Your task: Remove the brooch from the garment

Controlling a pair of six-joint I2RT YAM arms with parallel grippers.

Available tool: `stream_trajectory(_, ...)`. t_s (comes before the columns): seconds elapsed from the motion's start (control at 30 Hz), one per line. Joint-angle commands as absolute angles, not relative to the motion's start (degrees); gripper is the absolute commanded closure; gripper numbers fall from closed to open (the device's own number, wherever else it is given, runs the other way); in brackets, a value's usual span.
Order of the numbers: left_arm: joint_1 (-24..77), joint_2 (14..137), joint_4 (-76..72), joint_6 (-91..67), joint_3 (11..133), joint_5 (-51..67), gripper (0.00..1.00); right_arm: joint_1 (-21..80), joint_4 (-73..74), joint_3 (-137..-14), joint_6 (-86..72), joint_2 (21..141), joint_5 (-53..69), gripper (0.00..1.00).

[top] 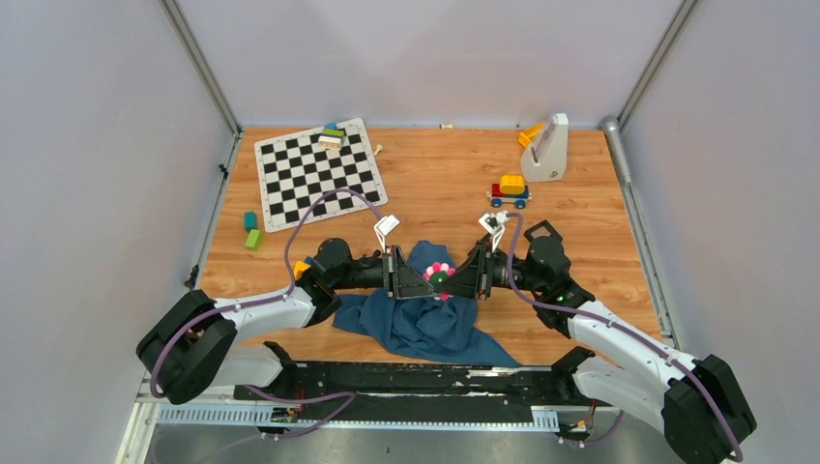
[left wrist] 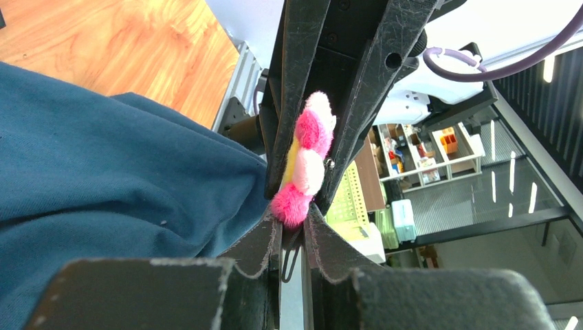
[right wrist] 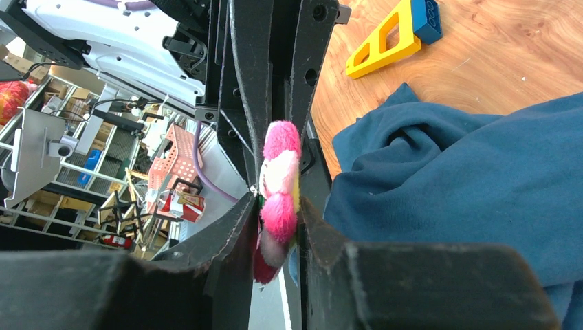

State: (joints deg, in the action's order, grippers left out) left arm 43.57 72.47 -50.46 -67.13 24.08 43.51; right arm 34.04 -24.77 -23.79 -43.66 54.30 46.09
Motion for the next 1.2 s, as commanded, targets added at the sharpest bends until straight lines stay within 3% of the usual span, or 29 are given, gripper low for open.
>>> stream_trajectory(0.0,45.09,69.89,-51.46,-65.72,27.51,45.14,1.00,33.83,-24.13,-25.05,-43.12,54.69,44.26,0.76)
stream_trajectory(1.17,44.37,70.94,-57.30,-70.36,24.32,40.80,1.00,33.00,-24.21,-22.82,-44.49,50.37,41.77,0.74)
